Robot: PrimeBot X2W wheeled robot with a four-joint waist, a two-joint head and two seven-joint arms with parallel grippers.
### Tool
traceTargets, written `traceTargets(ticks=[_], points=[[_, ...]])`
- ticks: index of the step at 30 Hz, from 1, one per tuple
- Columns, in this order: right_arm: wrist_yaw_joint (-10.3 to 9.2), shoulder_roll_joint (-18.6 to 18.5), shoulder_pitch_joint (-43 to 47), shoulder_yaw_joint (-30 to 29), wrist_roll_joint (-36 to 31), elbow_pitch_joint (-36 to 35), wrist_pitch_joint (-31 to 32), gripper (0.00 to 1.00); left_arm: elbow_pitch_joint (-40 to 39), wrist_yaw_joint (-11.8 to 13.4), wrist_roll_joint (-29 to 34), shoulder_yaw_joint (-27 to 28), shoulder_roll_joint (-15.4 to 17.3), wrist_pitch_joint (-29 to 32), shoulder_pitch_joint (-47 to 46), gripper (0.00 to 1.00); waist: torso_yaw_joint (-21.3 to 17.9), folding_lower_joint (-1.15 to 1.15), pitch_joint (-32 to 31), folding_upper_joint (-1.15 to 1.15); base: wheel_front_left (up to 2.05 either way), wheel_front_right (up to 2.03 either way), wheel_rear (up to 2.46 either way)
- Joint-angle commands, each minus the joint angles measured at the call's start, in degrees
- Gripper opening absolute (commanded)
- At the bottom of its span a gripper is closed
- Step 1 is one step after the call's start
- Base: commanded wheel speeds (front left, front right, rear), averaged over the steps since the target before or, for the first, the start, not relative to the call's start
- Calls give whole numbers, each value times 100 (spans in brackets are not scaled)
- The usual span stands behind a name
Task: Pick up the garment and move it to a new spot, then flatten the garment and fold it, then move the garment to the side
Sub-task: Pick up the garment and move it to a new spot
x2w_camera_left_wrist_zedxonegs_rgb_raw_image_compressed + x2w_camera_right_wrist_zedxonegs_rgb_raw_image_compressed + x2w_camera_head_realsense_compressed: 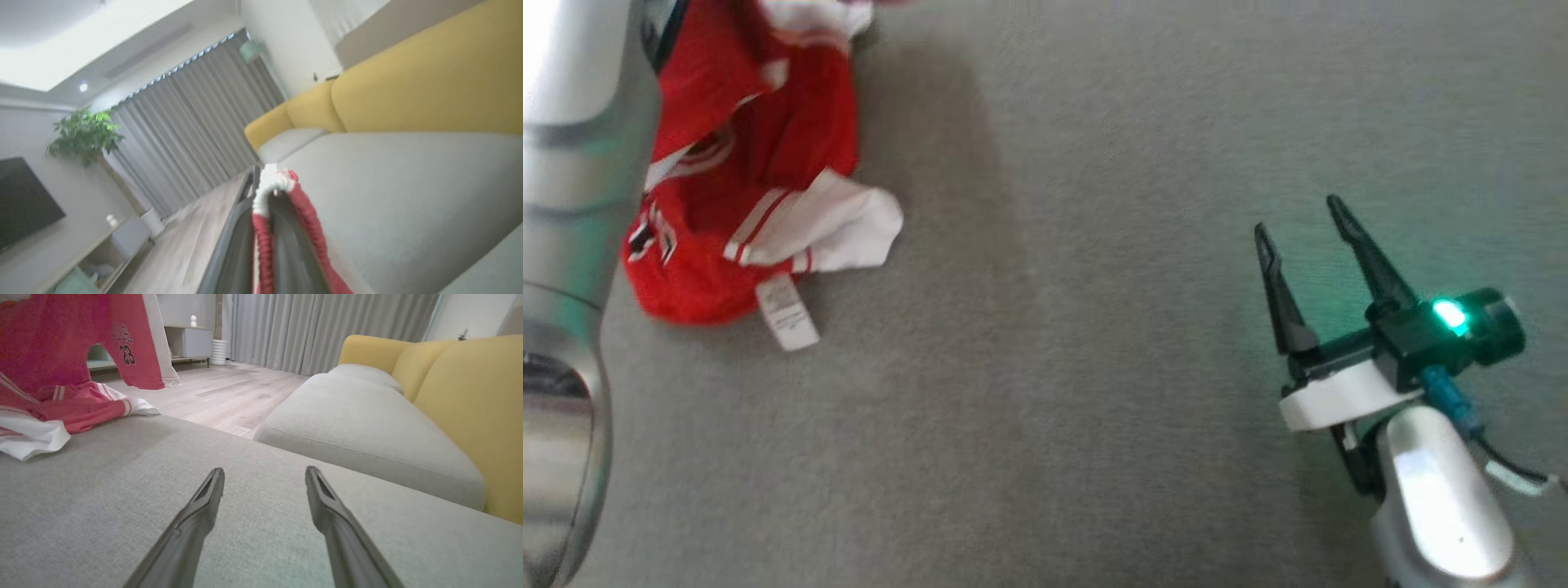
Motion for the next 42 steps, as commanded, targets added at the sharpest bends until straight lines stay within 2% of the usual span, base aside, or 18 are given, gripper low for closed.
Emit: traceTargets(ticks=[1, 9, 16, 21, 27, 28, 29, 30, 33, 36, 42], points=[[-4, 80, 119, 127, 51, -144, 2, 100, -231, -26, 33, 67, 251, -24, -381, 0, -577, 1, -568, 0, 0, 0, 0], [-4, 225, 545, 191, 263, -171, 2, 100, -782, -143, -184, -39, -30, 299, -814, 0, -1834, 1, -1221, 0, 0, 0, 0], [-4, 231, 761, 412, 723, -278, 2, 100, -675, -179, -653, 9, -477, 370, -634, 0, -2768, 1, -1413, 0, 0, 0, 0], [-4, 231, 843, 517, 878, -329, 2, 100, -351, -199, -928, -108, -717, 401, 52, 0, -3005, 1, -1271, 0, 0, 0, 0], [-4, 232, 826, 643, 1008, -333, 2, 100, 241, -210, -1566, 111, -743, 161, 1705, 0, -3053, 1, -932, 0, 0, 0, 0], [-4, 232, 819, 670, 1012, -318, 2, 100, 329, -211, -1650, 153, -723, 102, 1975, 13, -3035, 1, -878, 0, 0, 0, 0], [-4, 232, 814, 697, 1023, -305, 2, 100, 408, -206, -1668, 156, -680, 43, 2224, 70, -3013, 1, -829, 0, 0, 0, 0], [-4, 232, 813, 723, 1029, -287, 2, 100, 464, -158, -1682, 183, -640, -18, 2458, 100, -2981, 1, -801, 0, 0, 0, 0], [-4, 232, 861, 739, 1069, -217, 2, 100, 257, 80, -1667, 355, -560, -114, 3134, 100, -2826, 1, -803, 0, 0, 0, 0], [-4, 232, 952, 688, 1296, -135, 2, 100, -772, 295, -1745, 989, -622, -120, 4056, 100, -2571, 1, -917, 0, 0, 0, 0], [-4, 232, 1170, 653, 1533, 102, 2, 100, -2473, 445, -1128, 1607, -957, -122, 6167, 100, -1914, 1, -1458, 0, 0, 0, 0]])
